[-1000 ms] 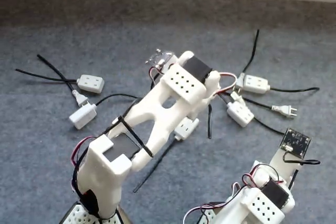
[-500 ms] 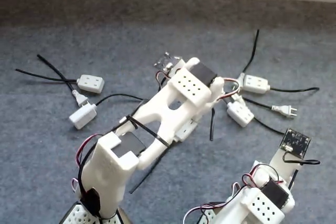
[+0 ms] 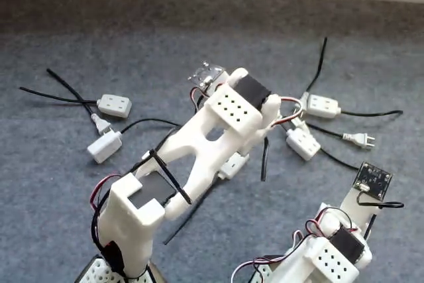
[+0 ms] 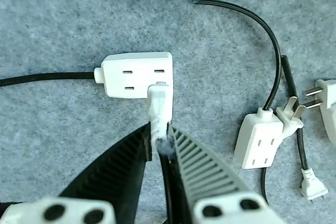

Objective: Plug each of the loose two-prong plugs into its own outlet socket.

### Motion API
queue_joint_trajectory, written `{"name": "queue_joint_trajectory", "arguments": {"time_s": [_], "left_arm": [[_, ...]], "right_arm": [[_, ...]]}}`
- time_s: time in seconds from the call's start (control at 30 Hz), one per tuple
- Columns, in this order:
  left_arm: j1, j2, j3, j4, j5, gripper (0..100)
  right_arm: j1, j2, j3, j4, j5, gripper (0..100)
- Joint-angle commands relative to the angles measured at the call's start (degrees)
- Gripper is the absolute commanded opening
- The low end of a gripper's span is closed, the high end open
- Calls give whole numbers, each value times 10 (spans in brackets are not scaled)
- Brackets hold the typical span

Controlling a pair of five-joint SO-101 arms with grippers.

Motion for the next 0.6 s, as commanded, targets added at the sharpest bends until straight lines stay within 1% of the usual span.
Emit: {"name": "queue_joint_trajectory", "arguments": {"time_s": [0.0, 0.07, 0.27, 0.57], "left_arm": [[-15, -32, 16, 5, -3, 10], [-18, -32, 32, 4, -3, 10], [-18, -32, 57, -45, -4, 9], [-15, -35, 51, -47, -4, 10]], "right_arm": [[0, 7, 19, -17, 7, 7], [0, 7, 19, -17, 7, 7], [0, 7, 19, -17, 7, 7], [0, 7, 19, -17, 7, 7]]}}
